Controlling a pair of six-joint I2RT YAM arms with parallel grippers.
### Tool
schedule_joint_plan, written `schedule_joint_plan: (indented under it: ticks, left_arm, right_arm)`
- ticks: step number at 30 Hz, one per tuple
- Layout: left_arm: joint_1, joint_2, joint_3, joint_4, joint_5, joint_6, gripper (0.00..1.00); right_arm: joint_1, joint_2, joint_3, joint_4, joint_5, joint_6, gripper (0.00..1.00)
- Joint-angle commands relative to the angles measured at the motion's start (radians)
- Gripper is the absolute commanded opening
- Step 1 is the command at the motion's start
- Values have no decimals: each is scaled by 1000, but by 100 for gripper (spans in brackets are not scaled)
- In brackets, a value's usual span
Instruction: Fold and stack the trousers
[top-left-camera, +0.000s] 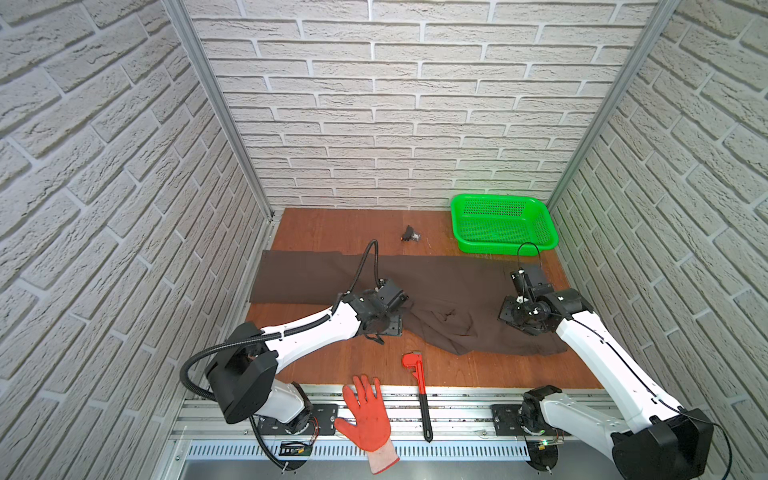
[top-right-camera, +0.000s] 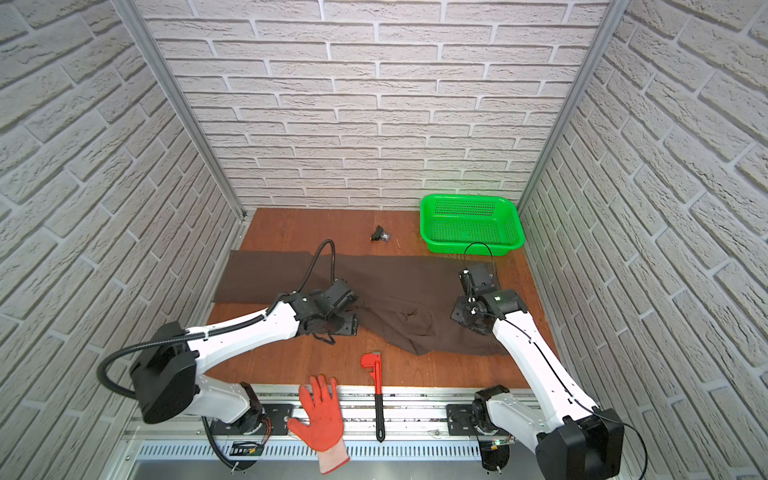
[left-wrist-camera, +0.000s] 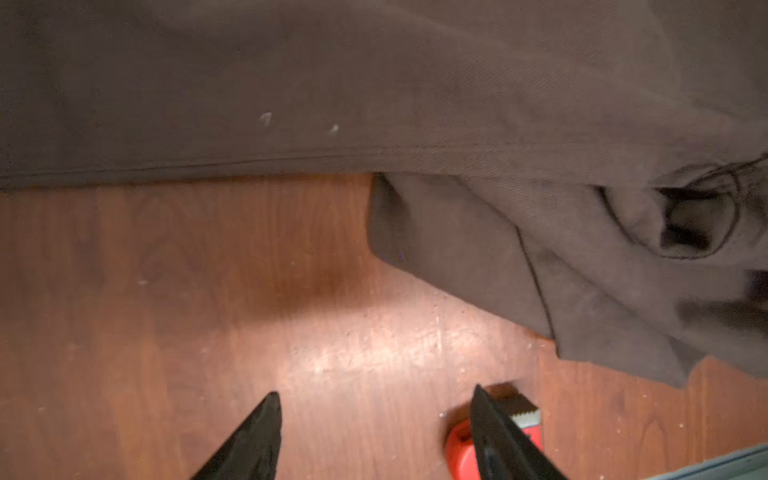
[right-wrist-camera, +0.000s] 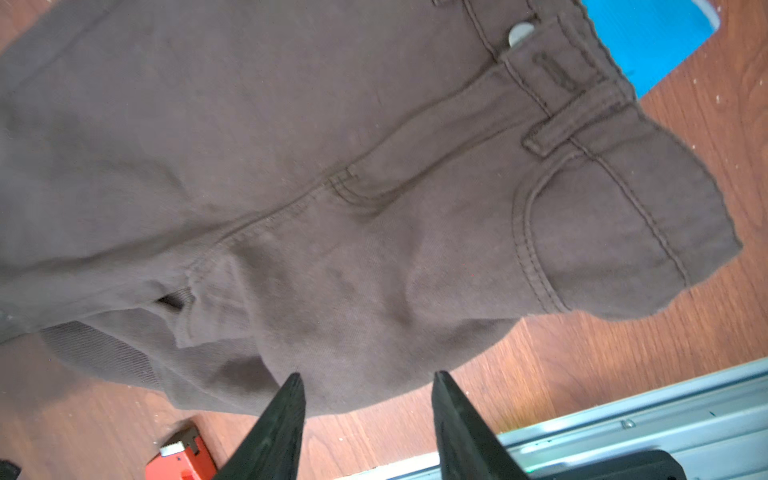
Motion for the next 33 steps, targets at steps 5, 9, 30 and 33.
schedule_joint_plan:
  ticks: [5, 9, 30, 33]
  left_arm:
    - [-7, 160, 9, 221, -15, -88, 72]
    - [-7, 251, 39, 282, 16, -91, 70]
    - [-13, -118, 248, -139, -121, 83, 0]
    - [-3, -167, 313, -260, -142, 90, 0]
  right_arm:
    - [2, -40, -51, 13, 69, 4, 51]
    - [-2, -26, -64, 31, 71, -5, 51]
    - [-111, 169, -70, 115, 135, -30, 44]
    - [-134, 215, -65, 139, 143, -35, 33]
